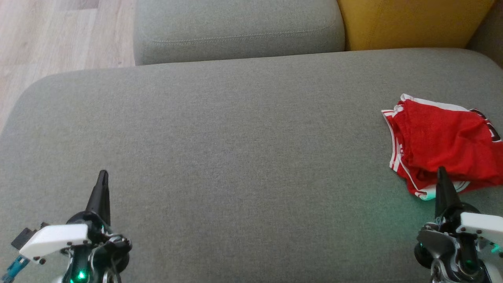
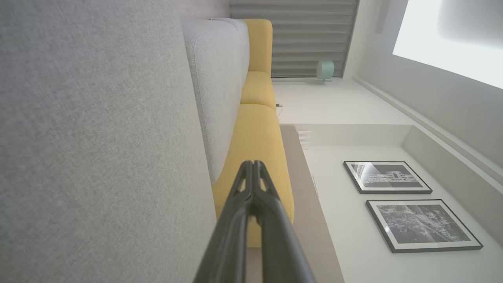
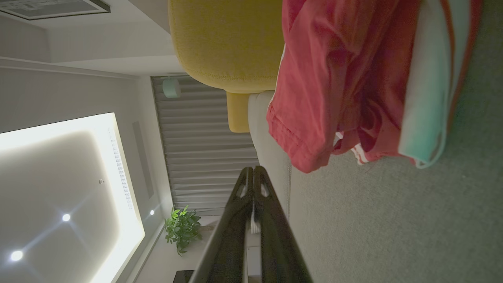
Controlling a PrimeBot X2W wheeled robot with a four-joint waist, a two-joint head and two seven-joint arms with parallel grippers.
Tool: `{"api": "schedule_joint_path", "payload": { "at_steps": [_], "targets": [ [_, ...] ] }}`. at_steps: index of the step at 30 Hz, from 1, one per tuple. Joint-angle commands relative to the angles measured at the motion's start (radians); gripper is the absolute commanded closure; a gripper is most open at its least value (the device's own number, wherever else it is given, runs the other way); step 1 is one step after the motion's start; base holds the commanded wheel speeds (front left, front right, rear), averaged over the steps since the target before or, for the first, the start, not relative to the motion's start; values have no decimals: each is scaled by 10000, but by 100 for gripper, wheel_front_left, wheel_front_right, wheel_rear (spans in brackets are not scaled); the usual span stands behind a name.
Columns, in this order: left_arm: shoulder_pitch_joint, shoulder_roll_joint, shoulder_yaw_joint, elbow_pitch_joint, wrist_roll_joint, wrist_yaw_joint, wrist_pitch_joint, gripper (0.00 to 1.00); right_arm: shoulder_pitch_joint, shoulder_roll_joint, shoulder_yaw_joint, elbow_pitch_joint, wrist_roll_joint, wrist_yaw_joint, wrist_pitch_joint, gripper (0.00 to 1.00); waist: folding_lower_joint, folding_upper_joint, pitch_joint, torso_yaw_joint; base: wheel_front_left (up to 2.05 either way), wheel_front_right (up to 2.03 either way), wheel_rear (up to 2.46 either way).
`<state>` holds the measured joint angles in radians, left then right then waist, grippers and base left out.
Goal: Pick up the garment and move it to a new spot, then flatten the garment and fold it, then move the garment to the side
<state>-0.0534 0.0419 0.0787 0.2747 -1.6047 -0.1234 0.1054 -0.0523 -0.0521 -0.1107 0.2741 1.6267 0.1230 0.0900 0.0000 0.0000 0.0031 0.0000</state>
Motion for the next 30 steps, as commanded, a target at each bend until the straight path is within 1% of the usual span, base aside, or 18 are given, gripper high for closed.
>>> {"api": "schedule_joint_path", "payload": {
  "at_steps": [1, 30],
  "targets": [
    [-547, 83, 353, -294, -38, -73, 80, 100, -538, -122, 160, -304, -23, 77, 79, 100, 0, 0, 0, 0, 0, 0, 0],
    [-547, 83, 351, -294, -39, -73, 79, 100, -544, -76, 95, -300, -77, 77, 131, 100, 0, 0, 0, 0, 0, 0, 0]
  ]
}}
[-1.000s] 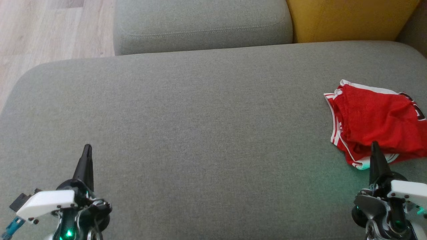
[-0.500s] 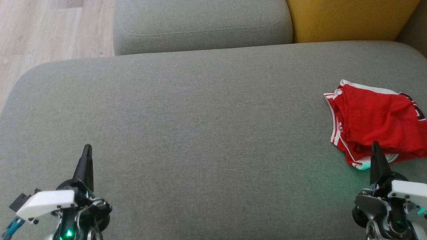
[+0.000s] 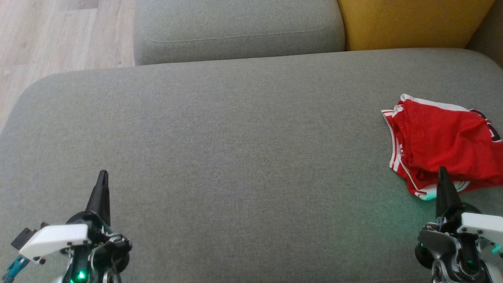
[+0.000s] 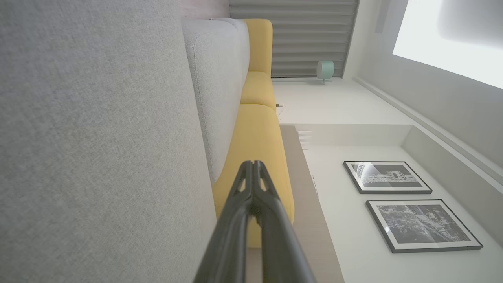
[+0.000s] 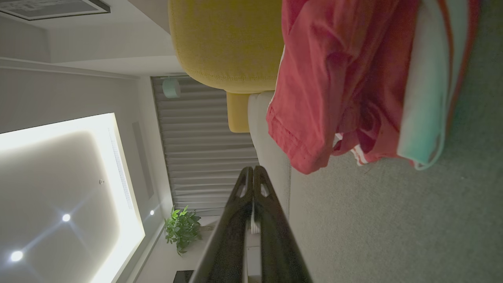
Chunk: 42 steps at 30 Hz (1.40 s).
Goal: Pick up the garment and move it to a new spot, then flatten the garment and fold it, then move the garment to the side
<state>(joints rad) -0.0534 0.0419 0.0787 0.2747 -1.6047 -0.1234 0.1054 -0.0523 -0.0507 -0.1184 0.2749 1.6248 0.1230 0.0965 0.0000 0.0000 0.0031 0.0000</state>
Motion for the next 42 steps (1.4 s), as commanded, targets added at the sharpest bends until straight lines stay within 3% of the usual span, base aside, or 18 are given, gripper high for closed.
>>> {"api": "schedule_joint_path", "payload": {
  "at_steps": [1, 42],
  "targets": [
    [-547, 83, 351, -294, -39, -73, 79, 100, -544, -88, 170, -307, -60, 77, 67, 100, 0, 0, 0, 0, 0, 0, 0],
    [-547, 83, 350, -295, -40, -73, 78, 100, -550, -47, 111, -304, -109, 77, 115, 100, 0, 0, 0, 0, 0, 0, 0]
  ]
}}
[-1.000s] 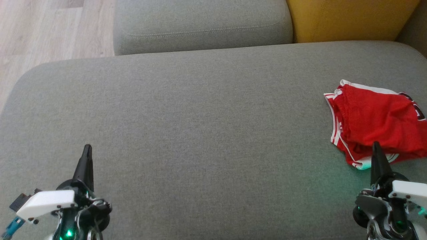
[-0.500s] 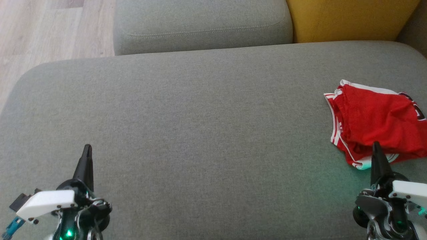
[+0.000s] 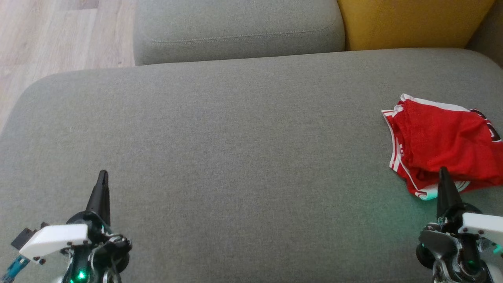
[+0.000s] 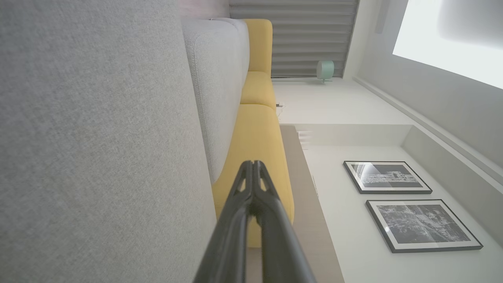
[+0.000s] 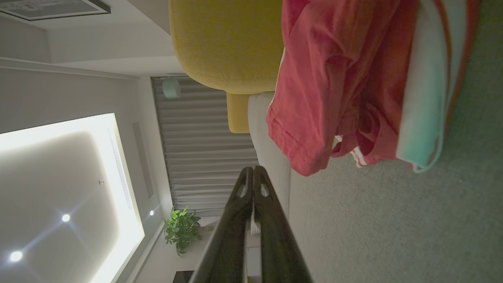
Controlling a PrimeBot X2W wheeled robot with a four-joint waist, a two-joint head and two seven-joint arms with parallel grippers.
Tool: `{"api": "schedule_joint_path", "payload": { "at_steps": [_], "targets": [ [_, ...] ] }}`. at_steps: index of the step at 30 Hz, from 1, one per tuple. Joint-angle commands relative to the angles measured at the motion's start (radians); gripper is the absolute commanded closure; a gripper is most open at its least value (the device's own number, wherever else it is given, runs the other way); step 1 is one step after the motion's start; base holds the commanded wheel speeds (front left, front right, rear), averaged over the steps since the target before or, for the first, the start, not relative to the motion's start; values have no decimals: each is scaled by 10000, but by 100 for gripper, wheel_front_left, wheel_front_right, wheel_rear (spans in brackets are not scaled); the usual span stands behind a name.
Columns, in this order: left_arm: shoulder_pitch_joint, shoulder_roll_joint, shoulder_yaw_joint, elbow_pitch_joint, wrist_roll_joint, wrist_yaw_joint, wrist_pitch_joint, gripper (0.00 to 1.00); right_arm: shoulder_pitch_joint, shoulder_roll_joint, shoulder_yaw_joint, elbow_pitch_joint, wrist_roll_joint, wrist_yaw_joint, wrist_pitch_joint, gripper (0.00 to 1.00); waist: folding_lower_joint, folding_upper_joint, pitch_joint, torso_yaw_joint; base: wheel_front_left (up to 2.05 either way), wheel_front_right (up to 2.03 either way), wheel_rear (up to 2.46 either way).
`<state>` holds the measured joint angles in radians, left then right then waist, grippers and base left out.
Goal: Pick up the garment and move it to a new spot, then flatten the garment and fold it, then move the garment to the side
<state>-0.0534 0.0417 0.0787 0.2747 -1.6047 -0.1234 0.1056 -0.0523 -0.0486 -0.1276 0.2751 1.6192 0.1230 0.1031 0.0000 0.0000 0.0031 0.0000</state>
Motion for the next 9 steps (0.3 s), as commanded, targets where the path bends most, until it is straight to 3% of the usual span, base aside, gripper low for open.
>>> {"api": "schedule_joint_path", "payload": {
  "at_steps": [1, 9],
  "targets": [
    [-547, 85, 350, -295, -40, -73, 76, 100, -550, -67, 202, -306, -54, 77, 50, 100, 0, 0, 0, 0, 0, 0, 0],
    [-547, 85, 350, -295, -40, -73, 76, 100, -551, -62, 193, -306, -61, 77, 57, 100, 0, 0, 0, 0, 0, 0, 0]
  ]
}}
